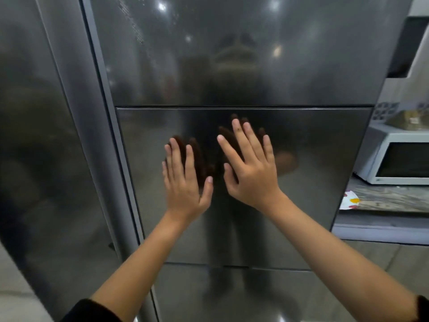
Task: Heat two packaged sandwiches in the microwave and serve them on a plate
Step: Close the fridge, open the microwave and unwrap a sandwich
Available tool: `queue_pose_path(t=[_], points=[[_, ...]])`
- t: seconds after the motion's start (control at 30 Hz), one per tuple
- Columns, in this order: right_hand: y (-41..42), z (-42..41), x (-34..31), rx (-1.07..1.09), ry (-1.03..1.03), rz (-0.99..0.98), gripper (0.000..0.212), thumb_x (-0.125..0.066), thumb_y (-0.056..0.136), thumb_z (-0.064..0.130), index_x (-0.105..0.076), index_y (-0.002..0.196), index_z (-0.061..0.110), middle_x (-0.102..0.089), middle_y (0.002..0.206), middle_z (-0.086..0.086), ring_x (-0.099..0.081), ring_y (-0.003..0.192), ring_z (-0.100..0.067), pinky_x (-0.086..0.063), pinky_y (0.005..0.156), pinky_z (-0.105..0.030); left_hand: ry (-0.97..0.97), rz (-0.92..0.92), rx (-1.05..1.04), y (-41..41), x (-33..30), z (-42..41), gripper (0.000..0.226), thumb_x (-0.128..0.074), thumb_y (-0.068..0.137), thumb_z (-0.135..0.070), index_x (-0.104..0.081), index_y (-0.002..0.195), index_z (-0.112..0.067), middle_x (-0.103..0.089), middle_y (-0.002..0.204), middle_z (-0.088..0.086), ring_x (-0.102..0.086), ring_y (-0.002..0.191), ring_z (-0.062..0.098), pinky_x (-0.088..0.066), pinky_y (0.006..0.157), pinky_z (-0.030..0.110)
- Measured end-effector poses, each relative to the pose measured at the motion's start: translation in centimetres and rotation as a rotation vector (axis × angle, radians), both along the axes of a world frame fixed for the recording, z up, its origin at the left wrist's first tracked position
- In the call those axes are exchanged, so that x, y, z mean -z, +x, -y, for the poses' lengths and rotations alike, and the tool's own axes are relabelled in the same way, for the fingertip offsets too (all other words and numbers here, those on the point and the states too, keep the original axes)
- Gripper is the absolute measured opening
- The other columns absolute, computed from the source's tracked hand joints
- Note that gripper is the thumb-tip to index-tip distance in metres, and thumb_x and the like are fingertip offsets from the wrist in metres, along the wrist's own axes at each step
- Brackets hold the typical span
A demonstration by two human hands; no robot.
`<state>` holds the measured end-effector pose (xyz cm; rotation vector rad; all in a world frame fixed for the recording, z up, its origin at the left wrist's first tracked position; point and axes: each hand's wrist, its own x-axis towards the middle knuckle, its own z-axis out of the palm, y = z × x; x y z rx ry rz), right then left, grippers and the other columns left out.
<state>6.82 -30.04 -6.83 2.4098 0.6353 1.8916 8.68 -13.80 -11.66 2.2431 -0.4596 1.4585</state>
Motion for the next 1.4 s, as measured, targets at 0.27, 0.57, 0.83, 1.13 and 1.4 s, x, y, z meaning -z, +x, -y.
queue_pose_path(t=[0.27, 0.57, 0.83, 1.13, 1.4], points=[[-3.9, 12.9, -0.9, 0.245, 0.124, 0.079, 0.057, -0.055, 0.086, 0.025, -0.044, 0.142, 0.019, -0.034, 0.151, -0.014, -0.028, 0.142, -0.03, -0.014, 0.112, -0.055, 0.016, 0.033, 0.174, -3.5, -1.9, 13.4, 0.075, -0.044, 0.087, -0.042, -0.015, 0.146, -0.006, -0.011, 0.154, 0.026, -0.003, 0.145, 0.037, -0.004, 0.117, 0.048], [-8.2, 31.5, -0.1, 0.487, 0.16, 0.046, 0.063, -0.055, 0.082, 0.026, -0.042, 0.143, 0.017, -0.032, 0.151, -0.019, -0.026, 0.142, -0.031, -0.014, 0.113, -0.057, 0.09, 0.149, 0.372, -5.7, -3.2, 32.7, 0.076, -0.045, 0.085, -0.042, -0.019, 0.144, -0.003, -0.011, 0.151, 0.025, -0.007, 0.143, 0.039, -0.004, 0.116, 0.053], [-11.2, 46.5, 1.9, 0.667, 0.16, -0.037, 0.064, -0.052, 0.08, 0.027, -0.042, 0.143, 0.018, -0.033, 0.151, -0.018, -0.029, 0.14, -0.032, -0.021, 0.11, -0.057, 0.084, 0.051, 0.485, -5.1, -1.6, 48.0, 0.076, -0.047, 0.084, -0.04, -0.021, 0.146, -0.005, -0.013, 0.153, 0.029, -0.006, 0.144, 0.038, -0.004, 0.116, 0.052], [-10.2, 57.3, 3.6, 0.731, 0.205, -0.185, 0.064, -0.052, 0.081, 0.027, -0.04, 0.144, 0.018, -0.033, 0.151, -0.019, -0.031, 0.14, -0.035, -0.026, 0.107, -0.06, 0.165, -0.083, 0.524, -2.1, 0.9, 59.7, 0.074, -0.043, 0.086, -0.042, -0.022, 0.147, -0.006, -0.01, 0.155, 0.025, -0.005, 0.145, 0.037, -0.01, 0.112, 0.055], [-3.8, 67.6, 5.0, 0.765, 0.233, -0.309, 0.063, -0.049, 0.081, 0.029, -0.041, 0.143, 0.019, -0.032, 0.151, -0.02, -0.028, 0.14, -0.041, -0.025, 0.107, -0.06, 0.15, -0.153, 0.576, 4.9, 1.7, 71.5, 0.07, -0.042, 0.086, -0.043, -0.028, 0.145, -0.007, -0.012, 0.155, 0.023, -0.004, 0.145, 0.035, -0.01, 0.112, 0.056]])
